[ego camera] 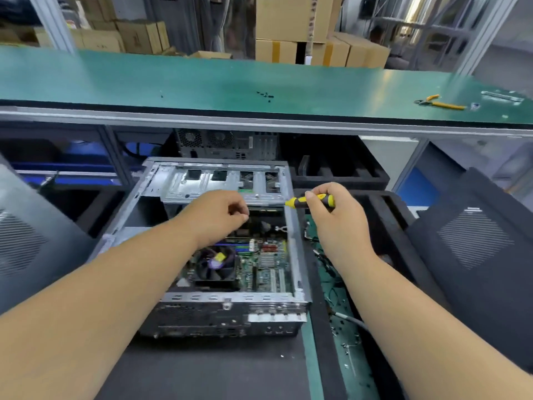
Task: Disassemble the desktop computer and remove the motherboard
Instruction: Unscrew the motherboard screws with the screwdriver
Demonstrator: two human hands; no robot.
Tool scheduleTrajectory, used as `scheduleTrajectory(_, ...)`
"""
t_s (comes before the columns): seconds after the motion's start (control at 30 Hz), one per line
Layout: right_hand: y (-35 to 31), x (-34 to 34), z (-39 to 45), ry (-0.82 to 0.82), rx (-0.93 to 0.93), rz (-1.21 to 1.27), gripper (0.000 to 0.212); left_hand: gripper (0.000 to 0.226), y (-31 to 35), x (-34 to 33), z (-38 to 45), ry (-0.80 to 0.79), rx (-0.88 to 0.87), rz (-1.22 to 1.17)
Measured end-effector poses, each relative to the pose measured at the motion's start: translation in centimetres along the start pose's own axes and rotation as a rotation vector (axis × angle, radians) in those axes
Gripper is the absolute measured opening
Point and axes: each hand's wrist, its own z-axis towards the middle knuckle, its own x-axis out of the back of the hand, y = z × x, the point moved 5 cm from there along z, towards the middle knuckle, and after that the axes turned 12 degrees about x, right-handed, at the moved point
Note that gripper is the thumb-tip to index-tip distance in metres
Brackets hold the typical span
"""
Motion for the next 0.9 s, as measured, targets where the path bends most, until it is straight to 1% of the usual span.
scheduleTrajectory(0.1,-1.1,-3.8,0.8,-0.059,-0.011,-0.014,0.018,0.007,-4.0,2.4,0.7,-0.009,0.044,-0.012)
scheduleTrajectory(0.23,-2.3,-8.1,1.8,-0.128,-0.011,-0.087,0.021,0.006,-7.8,5.3,1.9,-0.013,0.046,-0.022)
scheduleTrajectory(0.37,-3.4,-11.0,2.2,-0.178,-0.029,-0.154,0.019,0.003,-9.9,7.2,3.1,0.002,0.03,-0.073)
scheduleTrajectory(0.47,-4.2,-12.6,2.2,-0.218,-0.038,-0.212,0.017,0.005,-10.1,6.4,3.7,-0.068,0.009,-0.082)
scheduleTrajectory(0.57,-4.3,-13.5,1.9,-0.245,-0.039,-0.266,0.018,0.005,-10.1,5.0,3.9,-0.14,-0.03,-0.019)
scheduleTrajectory(0.67,-3.5,-13.7,2.1,-0.289,-0.044,-0.278,0.02,0.005,-10.2,4.0,4.0,-0.165,-0.055,0.112)
scheduleTrajectory(0.8,-1.6,-12.9,3.0,-0.369,-0.065,-0.334,0.023,0.011,-10.5,3.0,4.0,-0.173,-0.043,0.214)
scheduleTrajectory(0.9,-0.7,-12.2,3.5,-0.458,-0.027,-0.433,0.024,0.015,-10.3,2.2,4.2,-0.193,-0.013,0.276)
